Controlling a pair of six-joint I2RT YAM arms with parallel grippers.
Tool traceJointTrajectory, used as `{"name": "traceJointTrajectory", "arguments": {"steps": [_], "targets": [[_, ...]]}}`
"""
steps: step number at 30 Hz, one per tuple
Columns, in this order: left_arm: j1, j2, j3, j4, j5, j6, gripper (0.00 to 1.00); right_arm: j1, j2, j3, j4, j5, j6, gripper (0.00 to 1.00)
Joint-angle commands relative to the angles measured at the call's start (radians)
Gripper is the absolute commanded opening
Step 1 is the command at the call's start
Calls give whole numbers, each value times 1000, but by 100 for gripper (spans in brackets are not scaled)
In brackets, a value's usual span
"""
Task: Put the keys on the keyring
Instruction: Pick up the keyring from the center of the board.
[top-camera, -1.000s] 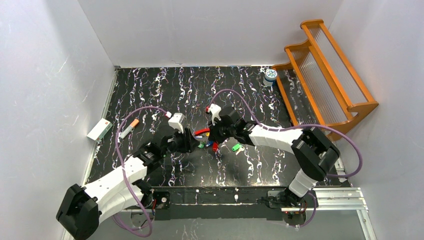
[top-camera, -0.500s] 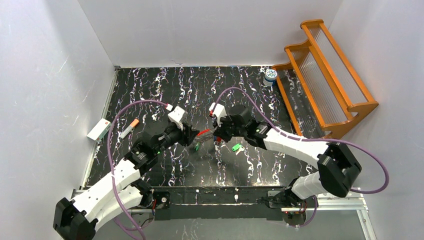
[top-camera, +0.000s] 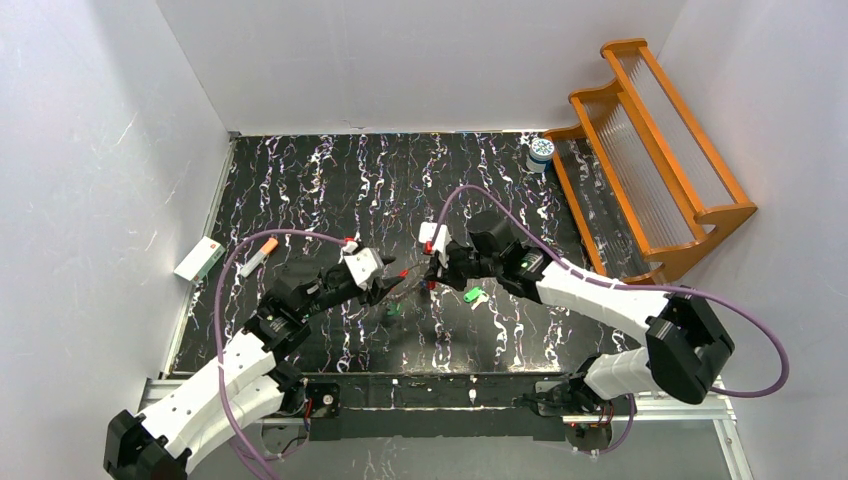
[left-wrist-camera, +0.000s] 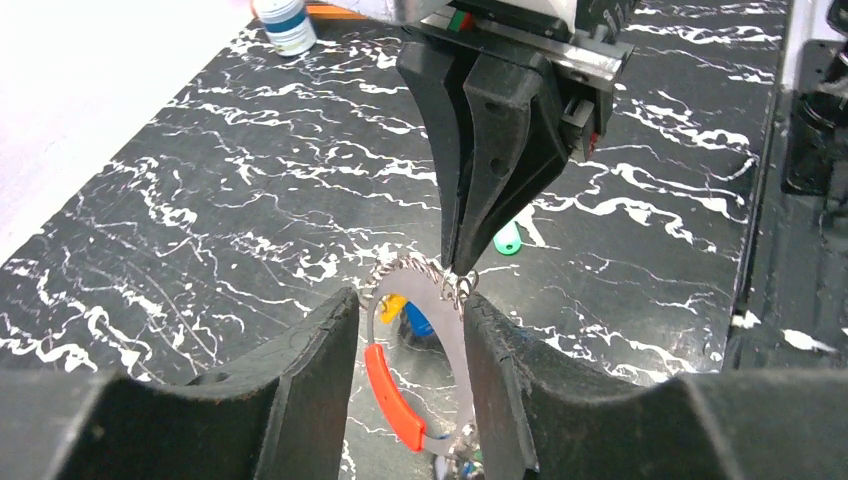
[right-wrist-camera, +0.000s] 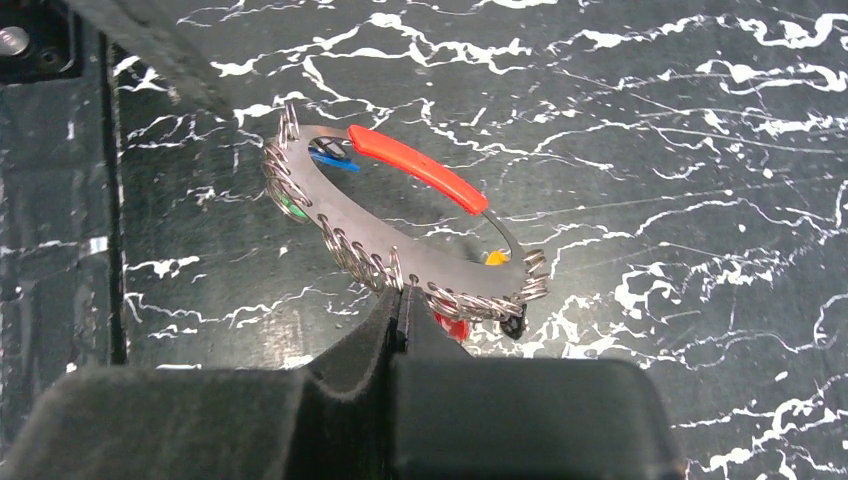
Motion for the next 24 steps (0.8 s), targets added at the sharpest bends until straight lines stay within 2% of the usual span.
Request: {"name": "traceJointTrajectory", "arguments": {"steps": [1, 7, 15, 24], "targets": [[6, 6, -23, 1, 106, 99, 41, -4, -59, -49, 81, -115, -70, 1], [6, 60, -87, 23, 108, 50, 38, -5, -40, -105, 133, -57, 52, 1], [-7, 190, -246, 309, 91, -180, 29, -37, 64, -182, 219, -126, 297, 1], [-149, 387, -296, 467, -38, -265, 20, -100, 166, -209, 282, -238, 407, 1]]}}
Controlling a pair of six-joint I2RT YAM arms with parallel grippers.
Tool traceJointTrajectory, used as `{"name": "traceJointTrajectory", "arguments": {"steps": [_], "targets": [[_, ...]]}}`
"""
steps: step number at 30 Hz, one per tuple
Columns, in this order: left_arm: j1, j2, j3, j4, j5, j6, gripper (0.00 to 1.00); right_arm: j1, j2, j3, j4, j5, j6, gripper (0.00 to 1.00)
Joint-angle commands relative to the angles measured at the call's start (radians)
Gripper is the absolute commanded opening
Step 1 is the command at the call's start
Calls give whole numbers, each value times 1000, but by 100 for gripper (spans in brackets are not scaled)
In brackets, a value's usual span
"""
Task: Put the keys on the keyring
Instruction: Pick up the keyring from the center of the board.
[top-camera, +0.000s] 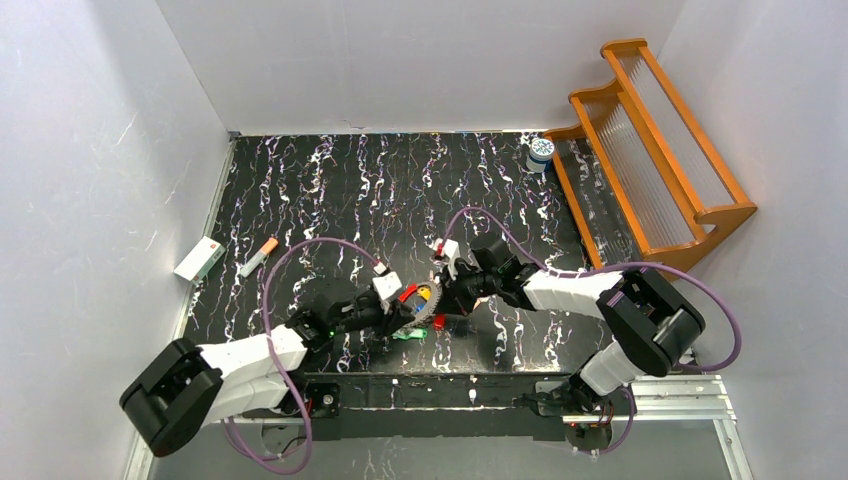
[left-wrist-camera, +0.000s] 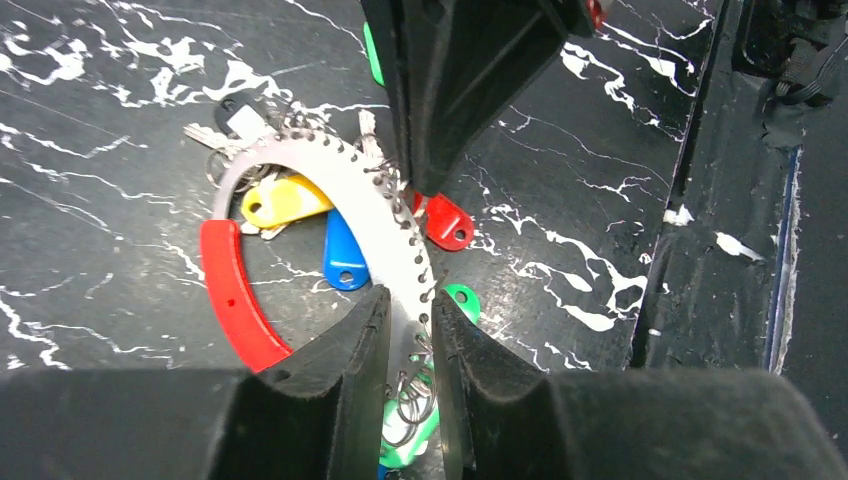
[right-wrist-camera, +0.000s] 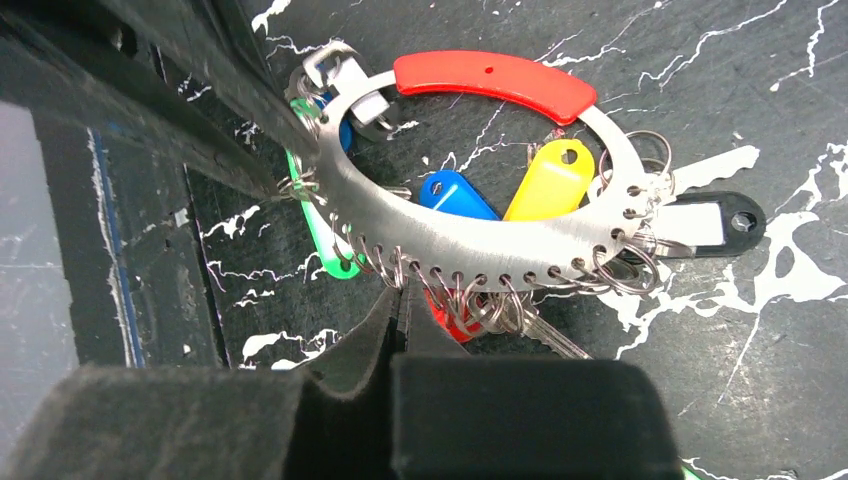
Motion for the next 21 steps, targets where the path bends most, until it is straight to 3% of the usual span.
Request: {"name": "traceJointTrajectory", "arguments": {"steps": [1, 11, 21], "targets": [[-65, 73, -24, 138, -69, -67, 19, -33, 8, 10, 81, -77, 68, 1], [-105, 115, -21, 173, -156, -66, 17, -49, 5, 41, 30, -138, 15, 1], [-105, -91, 7, 180, -201, 55, 27, -49, -81, 65, -68, -168, -211, 1]]}}
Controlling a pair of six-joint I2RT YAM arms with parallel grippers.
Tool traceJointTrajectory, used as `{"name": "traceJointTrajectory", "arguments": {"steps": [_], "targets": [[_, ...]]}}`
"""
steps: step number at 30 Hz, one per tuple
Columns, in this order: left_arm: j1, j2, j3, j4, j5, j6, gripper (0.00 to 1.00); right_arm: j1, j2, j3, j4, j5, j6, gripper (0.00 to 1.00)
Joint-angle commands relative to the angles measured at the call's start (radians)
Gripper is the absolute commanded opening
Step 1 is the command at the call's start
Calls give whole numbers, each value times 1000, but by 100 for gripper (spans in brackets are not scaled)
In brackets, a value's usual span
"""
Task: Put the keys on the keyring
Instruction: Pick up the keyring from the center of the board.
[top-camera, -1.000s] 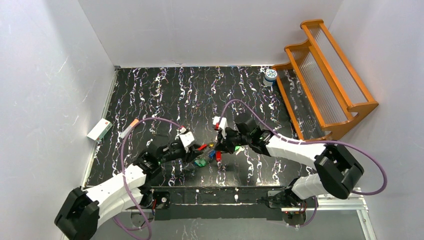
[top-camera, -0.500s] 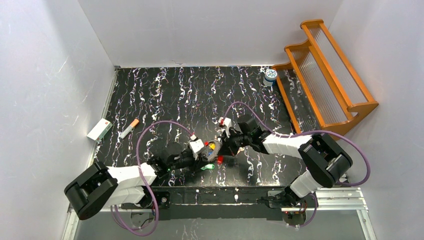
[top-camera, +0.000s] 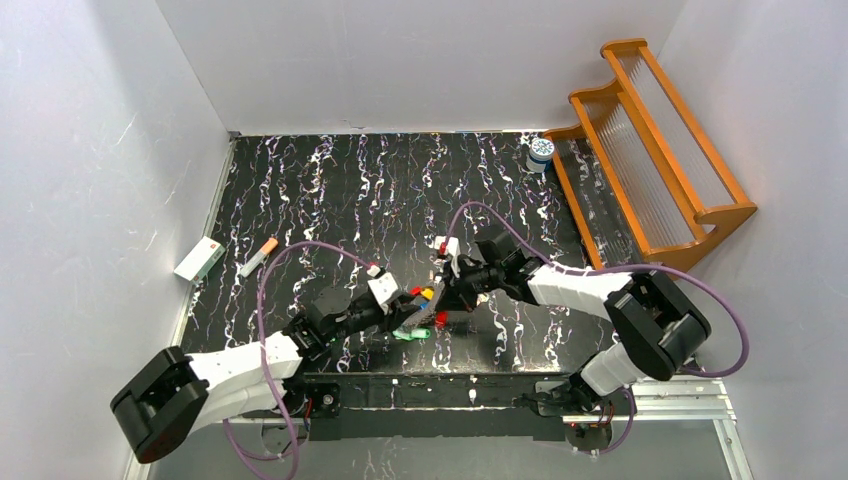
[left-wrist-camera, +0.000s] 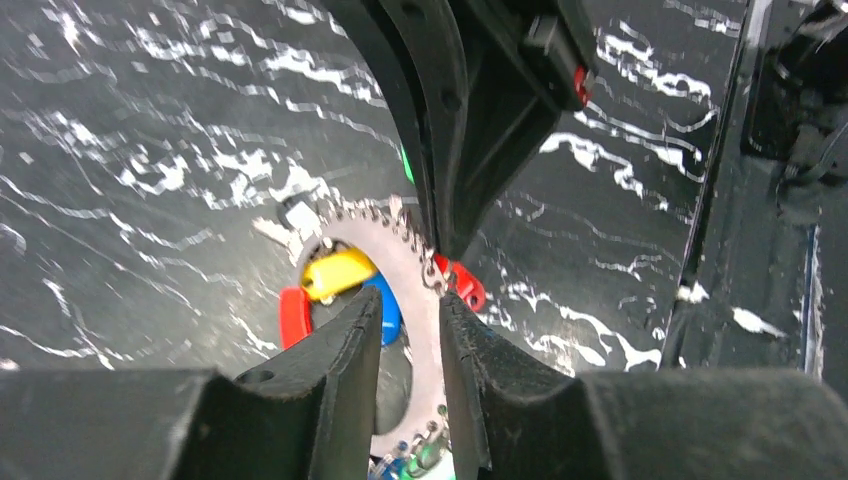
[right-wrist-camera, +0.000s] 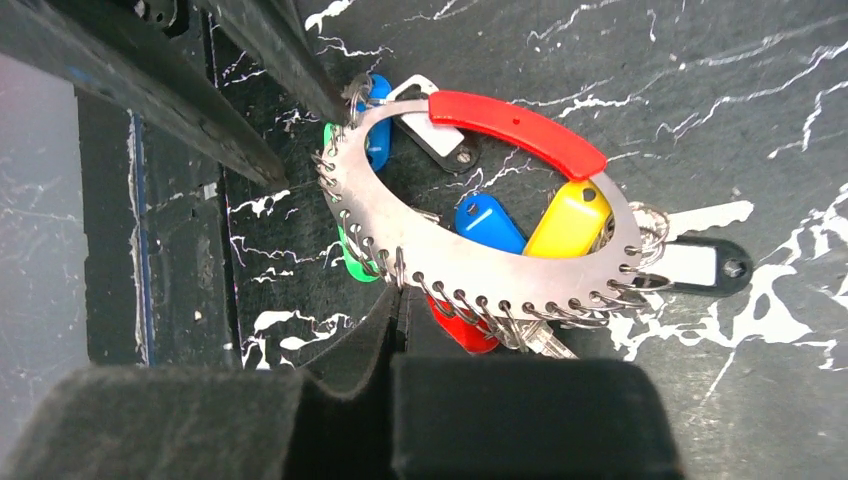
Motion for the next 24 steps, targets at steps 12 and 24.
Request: {"name": "traceJointTrajectory", "arguments": {"steps": [12, 24], "targets": [[-4, -98, 102, -34, 62, 204, 30, -4, -237, -99, 111, -101, -281, 1], [-3, -113, 99, -49, 218, 284, 37, -4, -303, -148, 168, -107, -335, 1]]}}
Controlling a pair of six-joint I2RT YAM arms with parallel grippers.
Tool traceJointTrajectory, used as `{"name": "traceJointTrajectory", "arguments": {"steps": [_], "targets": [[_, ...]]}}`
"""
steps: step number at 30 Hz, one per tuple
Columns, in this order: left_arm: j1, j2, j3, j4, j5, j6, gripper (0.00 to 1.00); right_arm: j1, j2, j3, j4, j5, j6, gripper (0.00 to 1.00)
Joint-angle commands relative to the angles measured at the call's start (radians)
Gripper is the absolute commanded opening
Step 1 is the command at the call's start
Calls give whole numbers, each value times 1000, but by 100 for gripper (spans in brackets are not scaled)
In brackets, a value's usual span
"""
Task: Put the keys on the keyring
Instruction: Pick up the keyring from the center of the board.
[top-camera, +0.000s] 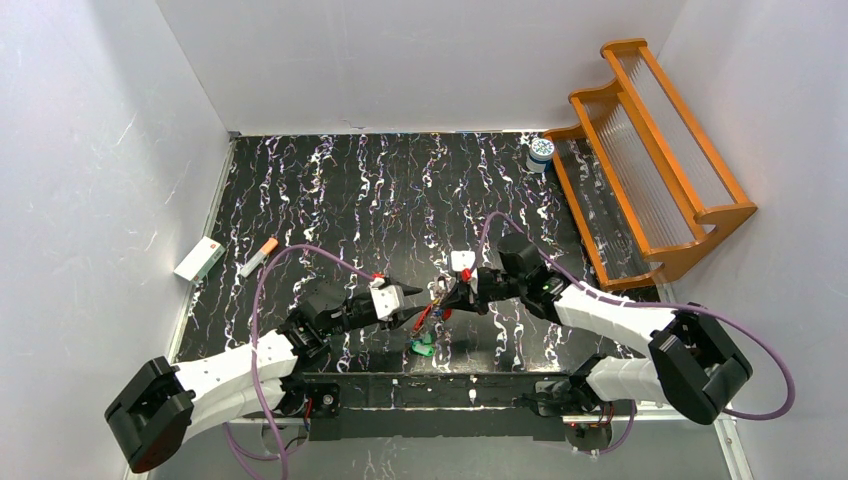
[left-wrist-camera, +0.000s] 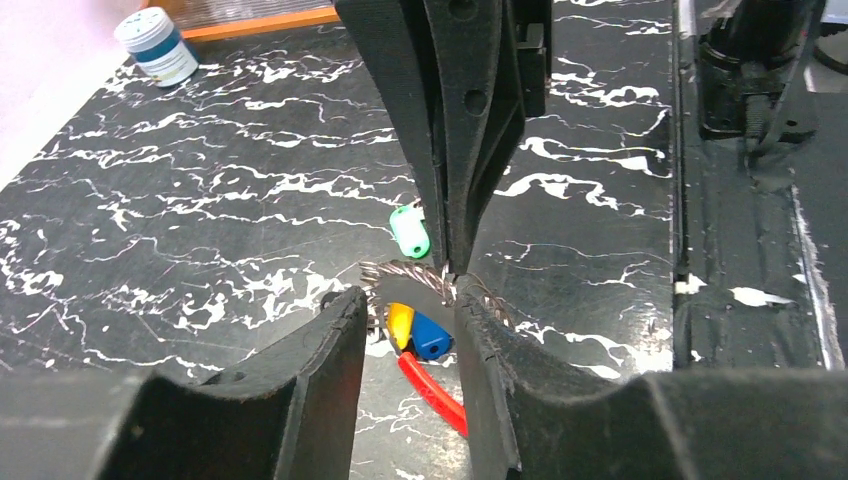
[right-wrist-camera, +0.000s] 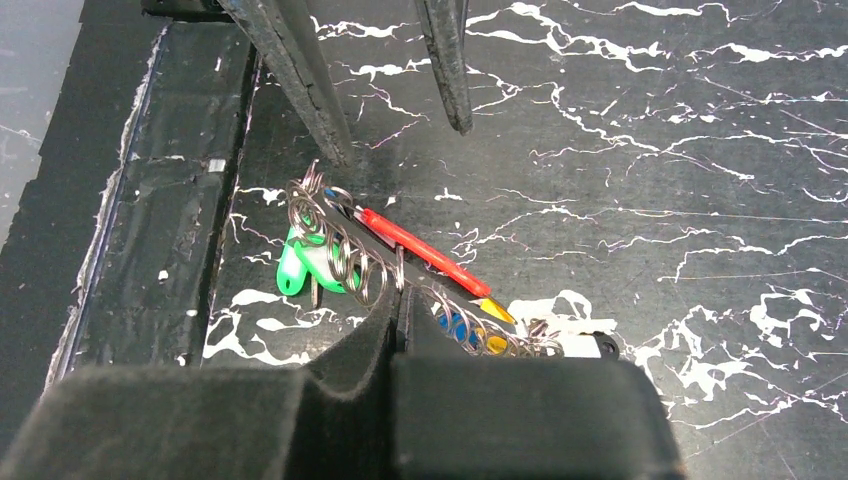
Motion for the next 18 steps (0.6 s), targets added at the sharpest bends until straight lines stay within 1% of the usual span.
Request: {"name": "traceJointTrajectory", "arguments": {"steps": [1, 9, 18], "targets": [[-4, -5, 28, -4, 80, 35, 37, -4, -45, -27, 109, -39, -17, 1], [-3, 35, 34, -3, 97, 50, 32, -4, -52, -50, 182, -74, 50, 1], [-3, 75, 43, -2, 67, 55, 30, -4, -56, -37, 174, -80, 72, 1]]}}
